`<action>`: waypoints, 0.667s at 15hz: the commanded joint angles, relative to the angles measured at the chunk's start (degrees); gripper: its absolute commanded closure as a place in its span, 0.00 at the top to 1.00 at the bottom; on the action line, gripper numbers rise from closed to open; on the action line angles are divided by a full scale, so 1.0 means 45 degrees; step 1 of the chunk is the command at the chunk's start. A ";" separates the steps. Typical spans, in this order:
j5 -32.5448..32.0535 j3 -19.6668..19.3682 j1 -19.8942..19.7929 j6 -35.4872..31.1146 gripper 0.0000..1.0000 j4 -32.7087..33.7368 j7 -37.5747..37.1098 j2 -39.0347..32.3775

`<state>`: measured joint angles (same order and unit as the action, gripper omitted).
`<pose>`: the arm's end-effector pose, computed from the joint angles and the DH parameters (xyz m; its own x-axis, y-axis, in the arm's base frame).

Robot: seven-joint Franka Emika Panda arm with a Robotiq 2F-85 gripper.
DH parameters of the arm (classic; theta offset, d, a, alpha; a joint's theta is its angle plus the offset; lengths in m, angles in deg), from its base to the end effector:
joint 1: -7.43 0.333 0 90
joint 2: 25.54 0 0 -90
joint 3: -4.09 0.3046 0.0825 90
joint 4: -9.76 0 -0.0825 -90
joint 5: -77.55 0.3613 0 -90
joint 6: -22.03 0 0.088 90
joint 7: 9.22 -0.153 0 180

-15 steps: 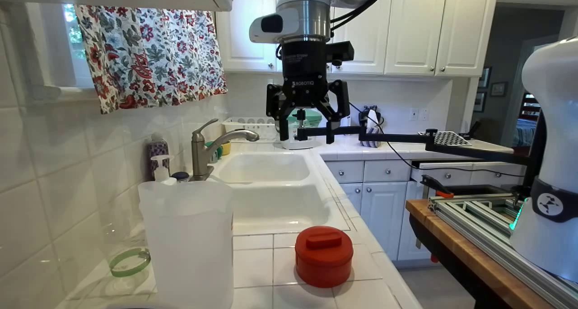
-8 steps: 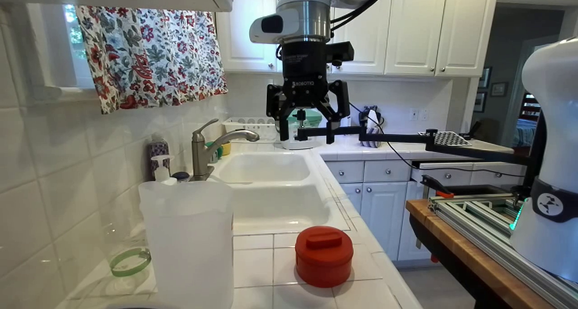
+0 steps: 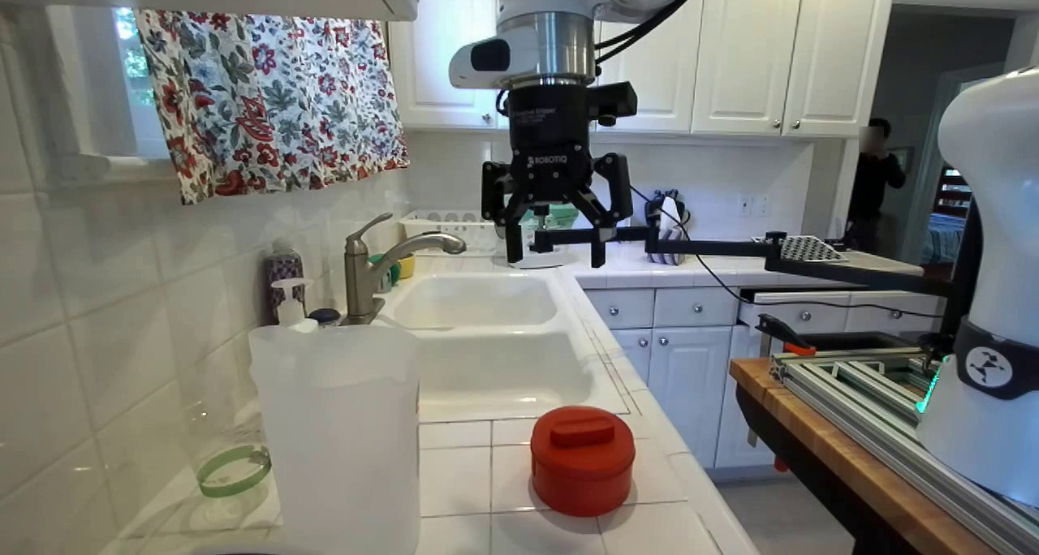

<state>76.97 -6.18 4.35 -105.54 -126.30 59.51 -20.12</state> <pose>0.4485 -0.1064 0.3131 0.5615 0.8274 -0.0114 0.8258 -0.5612 -0.0546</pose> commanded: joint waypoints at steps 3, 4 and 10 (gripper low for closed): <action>-0.0002 0.0816 0.0188 -0.0422 1.00 0.0394 0.0736 -0.0634; -0.0034 0.0998 0.0269 -0.0496 1.00 0.0406 0.0768 -0.0700; -0.0078 0.1769 0.0430 -0.1506 1.00 0.0465 0.1499 -0.1709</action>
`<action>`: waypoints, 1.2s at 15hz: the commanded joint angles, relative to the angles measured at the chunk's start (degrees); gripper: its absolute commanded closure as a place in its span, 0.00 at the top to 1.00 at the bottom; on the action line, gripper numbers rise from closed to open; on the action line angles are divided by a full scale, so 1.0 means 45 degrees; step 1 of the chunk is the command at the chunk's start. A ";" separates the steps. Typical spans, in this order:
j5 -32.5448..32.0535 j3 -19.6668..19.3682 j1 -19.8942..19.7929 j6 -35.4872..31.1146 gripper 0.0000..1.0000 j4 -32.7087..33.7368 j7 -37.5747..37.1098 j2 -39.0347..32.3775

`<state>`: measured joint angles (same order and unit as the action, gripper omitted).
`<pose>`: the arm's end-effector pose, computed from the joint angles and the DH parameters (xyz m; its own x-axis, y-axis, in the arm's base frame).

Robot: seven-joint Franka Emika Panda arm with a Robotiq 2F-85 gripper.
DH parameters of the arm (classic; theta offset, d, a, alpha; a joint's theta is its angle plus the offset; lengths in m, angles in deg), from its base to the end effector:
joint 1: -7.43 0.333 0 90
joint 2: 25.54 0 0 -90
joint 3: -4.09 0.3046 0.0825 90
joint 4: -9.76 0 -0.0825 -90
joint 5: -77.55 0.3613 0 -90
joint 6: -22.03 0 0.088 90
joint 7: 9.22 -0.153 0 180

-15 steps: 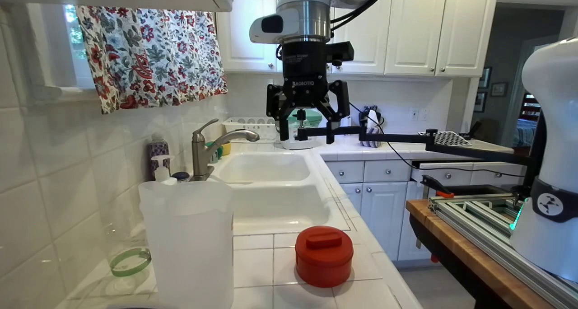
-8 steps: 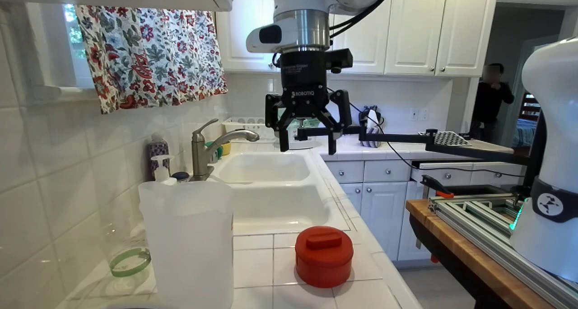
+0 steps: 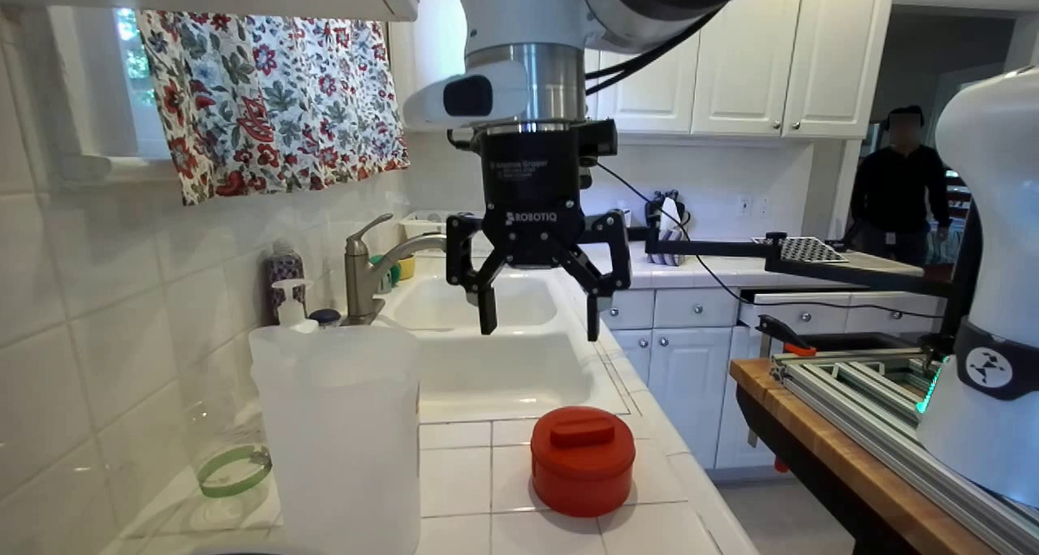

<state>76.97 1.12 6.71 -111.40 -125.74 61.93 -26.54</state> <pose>0.4750 -0.0312 0.2733 0.3761 0.9263 -0.0248 0.9250 -0.3768 -0.0481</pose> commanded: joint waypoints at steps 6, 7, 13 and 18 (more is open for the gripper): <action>0.0246 0.0599 -0.0153 -0.0819 1.00 0.0515 0.2041 -0.1056; 0.0310 0.0708 -0.0147 -0.0903 1.00 0.0560 0.2173 -0.1168; 0.0142 0.1206 -0.0102 -0.1100 1.00 0.0675 0.2112 -0.1624; -0.0114 0.1581 -0.0038 -0.1324 1.00 0.0743 0.2164 -0.2107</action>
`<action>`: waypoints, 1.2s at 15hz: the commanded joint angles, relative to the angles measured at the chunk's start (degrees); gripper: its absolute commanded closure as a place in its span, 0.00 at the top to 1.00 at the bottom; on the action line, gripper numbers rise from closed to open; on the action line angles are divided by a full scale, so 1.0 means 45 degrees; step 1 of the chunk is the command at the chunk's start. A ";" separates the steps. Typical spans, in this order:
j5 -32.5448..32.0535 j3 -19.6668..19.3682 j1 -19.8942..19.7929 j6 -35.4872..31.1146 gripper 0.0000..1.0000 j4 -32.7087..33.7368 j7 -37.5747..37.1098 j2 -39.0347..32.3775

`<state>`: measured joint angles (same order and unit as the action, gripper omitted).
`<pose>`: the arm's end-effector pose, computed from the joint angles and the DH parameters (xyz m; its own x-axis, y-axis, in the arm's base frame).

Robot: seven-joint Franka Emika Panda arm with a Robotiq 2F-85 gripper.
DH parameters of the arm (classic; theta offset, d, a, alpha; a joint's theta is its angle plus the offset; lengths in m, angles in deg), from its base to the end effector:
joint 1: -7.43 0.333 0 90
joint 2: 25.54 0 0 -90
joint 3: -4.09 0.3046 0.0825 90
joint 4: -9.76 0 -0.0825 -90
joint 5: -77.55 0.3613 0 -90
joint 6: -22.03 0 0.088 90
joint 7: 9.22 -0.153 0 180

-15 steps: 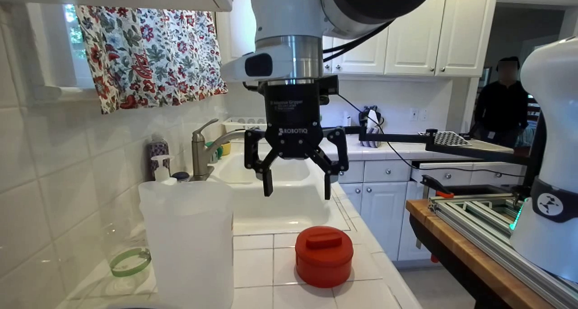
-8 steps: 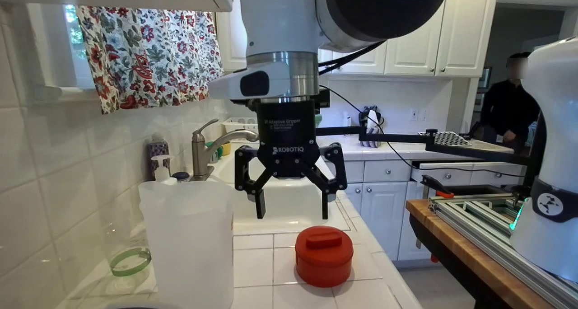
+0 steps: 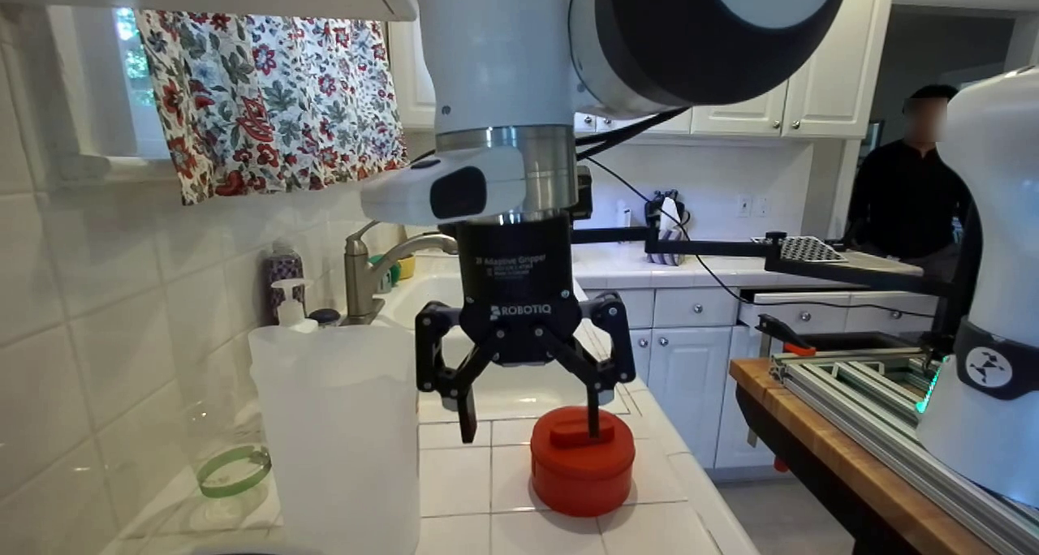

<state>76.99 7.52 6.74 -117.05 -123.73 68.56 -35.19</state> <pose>0.4915 0.0239 0.2212 0.1573 0.9875 -0.0108 0.9850 -0.1577 -0.0697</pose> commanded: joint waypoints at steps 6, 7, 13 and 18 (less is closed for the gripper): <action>-0.0589 0.0487 0.0053 0.0095 1.00 0.0502 0.0773 -0.0623; -0.0304 0.0504 0.0059 -0.0060 1.00 0.0210 0.0194 -0.0623; -0.0453 0.0421 -0.0036 -0.0036 1.00 0.0136 0.0245 -0.0598; -0.1375 0.0211 0.0087 -0.0104 1.00 -0.0062 -0.0077 -0.1162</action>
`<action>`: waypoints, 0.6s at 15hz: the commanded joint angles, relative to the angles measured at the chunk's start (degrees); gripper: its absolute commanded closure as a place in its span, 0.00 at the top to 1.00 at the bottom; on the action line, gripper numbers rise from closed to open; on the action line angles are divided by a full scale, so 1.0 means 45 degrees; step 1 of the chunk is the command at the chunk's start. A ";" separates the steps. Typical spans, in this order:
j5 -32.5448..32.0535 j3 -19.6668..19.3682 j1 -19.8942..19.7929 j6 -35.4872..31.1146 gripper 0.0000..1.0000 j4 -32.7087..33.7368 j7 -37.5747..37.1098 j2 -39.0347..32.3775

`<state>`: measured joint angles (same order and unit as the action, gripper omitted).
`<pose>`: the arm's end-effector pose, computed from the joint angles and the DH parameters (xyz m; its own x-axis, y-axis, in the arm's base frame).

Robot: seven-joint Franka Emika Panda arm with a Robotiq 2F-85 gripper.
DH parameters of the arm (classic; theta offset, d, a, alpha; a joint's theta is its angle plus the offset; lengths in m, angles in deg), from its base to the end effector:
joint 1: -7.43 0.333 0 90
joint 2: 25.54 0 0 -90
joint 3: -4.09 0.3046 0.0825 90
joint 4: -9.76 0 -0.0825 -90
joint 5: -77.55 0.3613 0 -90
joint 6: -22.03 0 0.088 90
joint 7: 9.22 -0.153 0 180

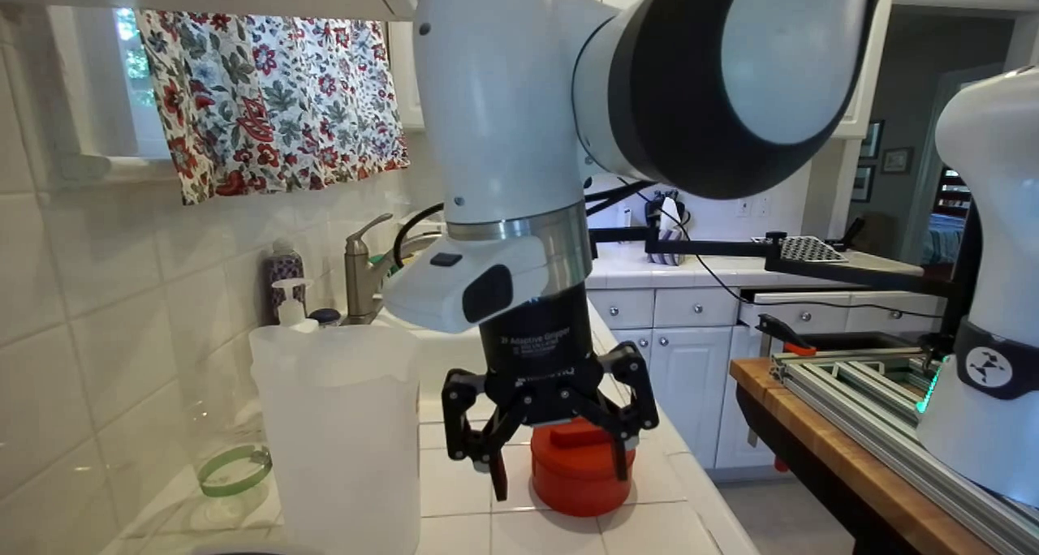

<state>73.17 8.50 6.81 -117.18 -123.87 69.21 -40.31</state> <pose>0.4786 0.0310 0.1773 0.0708 0.9961 -0.0520 0.9854 -0.0779 -0.1516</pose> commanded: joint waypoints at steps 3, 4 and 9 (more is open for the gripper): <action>-0.0851 0.0055 0.0121 -0.0154 1.00 -0.0009 -0.0189 -0.0322; -0.0921 0.0087 0.0127 -0.0175 1.00 0.0027 -0.0129 -0.0392; -0.2212 -0.0148 0.0544 -0.0867 1.00 0.0157 -0.1158 -0.0622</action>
<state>68.04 9.02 7.72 -118.99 -123.74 68.32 -43.21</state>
